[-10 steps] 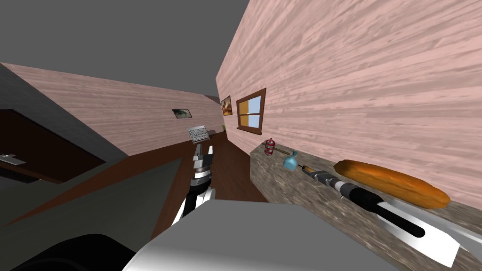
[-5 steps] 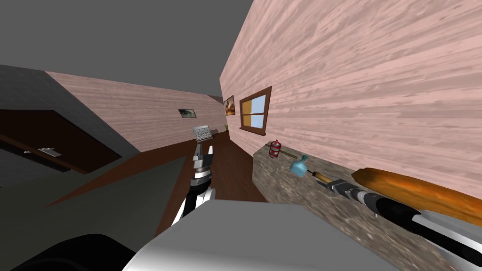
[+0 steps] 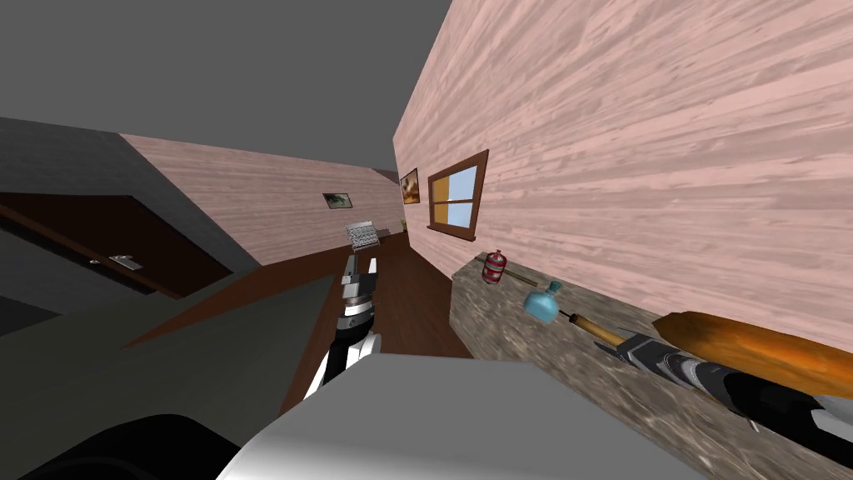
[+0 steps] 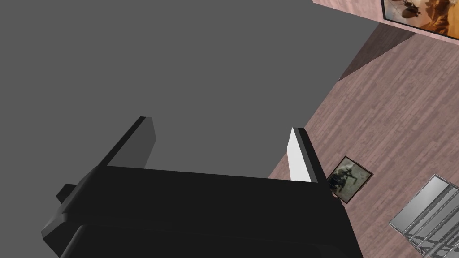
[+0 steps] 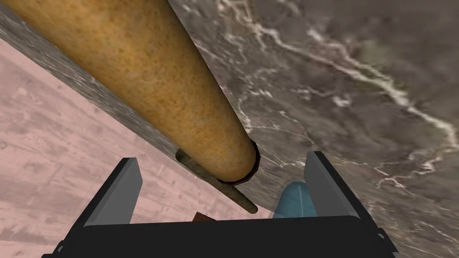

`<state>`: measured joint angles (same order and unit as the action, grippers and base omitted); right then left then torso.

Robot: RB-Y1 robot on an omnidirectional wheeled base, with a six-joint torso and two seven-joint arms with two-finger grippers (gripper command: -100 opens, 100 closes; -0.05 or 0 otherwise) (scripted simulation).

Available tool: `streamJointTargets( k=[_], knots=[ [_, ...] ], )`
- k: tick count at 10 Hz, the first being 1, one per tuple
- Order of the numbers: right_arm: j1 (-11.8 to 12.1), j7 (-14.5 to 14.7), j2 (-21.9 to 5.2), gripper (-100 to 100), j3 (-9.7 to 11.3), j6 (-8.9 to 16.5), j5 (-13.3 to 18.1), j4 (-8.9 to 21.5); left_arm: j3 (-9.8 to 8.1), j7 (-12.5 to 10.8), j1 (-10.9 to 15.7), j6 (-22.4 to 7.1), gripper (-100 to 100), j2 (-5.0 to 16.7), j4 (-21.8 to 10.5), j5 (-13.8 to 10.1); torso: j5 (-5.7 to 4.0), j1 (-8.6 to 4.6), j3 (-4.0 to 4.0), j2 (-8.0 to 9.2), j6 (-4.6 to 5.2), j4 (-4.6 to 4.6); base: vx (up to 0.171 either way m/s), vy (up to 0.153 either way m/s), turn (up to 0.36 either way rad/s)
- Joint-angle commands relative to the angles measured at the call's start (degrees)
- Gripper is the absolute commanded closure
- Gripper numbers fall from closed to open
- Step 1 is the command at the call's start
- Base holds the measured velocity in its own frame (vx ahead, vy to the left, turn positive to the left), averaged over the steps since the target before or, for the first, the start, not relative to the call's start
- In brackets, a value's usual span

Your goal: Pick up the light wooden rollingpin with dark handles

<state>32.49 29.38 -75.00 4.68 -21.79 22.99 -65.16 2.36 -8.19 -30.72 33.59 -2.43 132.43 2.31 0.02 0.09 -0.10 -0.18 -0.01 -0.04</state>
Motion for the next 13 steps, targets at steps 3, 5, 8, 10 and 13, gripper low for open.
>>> streamJointTargets(
  k=[3, 5, 8, 10, 13],
  knots=[
    [2.72, 1.87, -4.0, -100, 2.18, -0.78, 2.73, 4.04, 0.0, 0.0, 0.0, 0.0, 0, 0.0, 0.0, 0.0, 0.02, 0.06, -0.04, -0.06, 0.02, -0.02, 0.063, 0.026, 0.087],
    [3.98, 3.0, -6.14, -100, 3.9, -1.32, 4.52, 6.72, 0.0, 0.0, 0.0, 0.0, 0, 0.0, 0.0, 0.0, -0.01, -0.03, 0.04, 0.07, 0.02, 0.01, 0.036, 0.006, 0.089],
    [5.66, 4.31, -7.86, -100, 6.47, -2.05, 6.63, 9.46, 0.0, 0.0, 0.0, 0.0, 0, 0.0, 0.0, 0.0, -0.01, -0.02, 0.03, 0.05, 0.04, 0.01, 0.043, 0.013, 0.062],
    [5.86, 4.41, -7.68, -100, 6.87, -2.15, 6.8, 9.54, 0.0, 0.0, 0.0, 0.0, 0, 0.0, 0.0, 0.0, -0.01, -0.01, 0.06, 0.12, 0.04, 0.03, 0.019, 0.007, 0.019],
    [3.05, 5.63, -6.99, -100, 8.55, -3.22, 6.45, 11.81, 0.0, 0.0, 0.0, 0.0, 0, 0.0, 0.0, 0.0, -0.03, -0.06, 0.12, 0.22, 0.04, 0.05, 0.008, 0.0, -0.022]
  ],
)
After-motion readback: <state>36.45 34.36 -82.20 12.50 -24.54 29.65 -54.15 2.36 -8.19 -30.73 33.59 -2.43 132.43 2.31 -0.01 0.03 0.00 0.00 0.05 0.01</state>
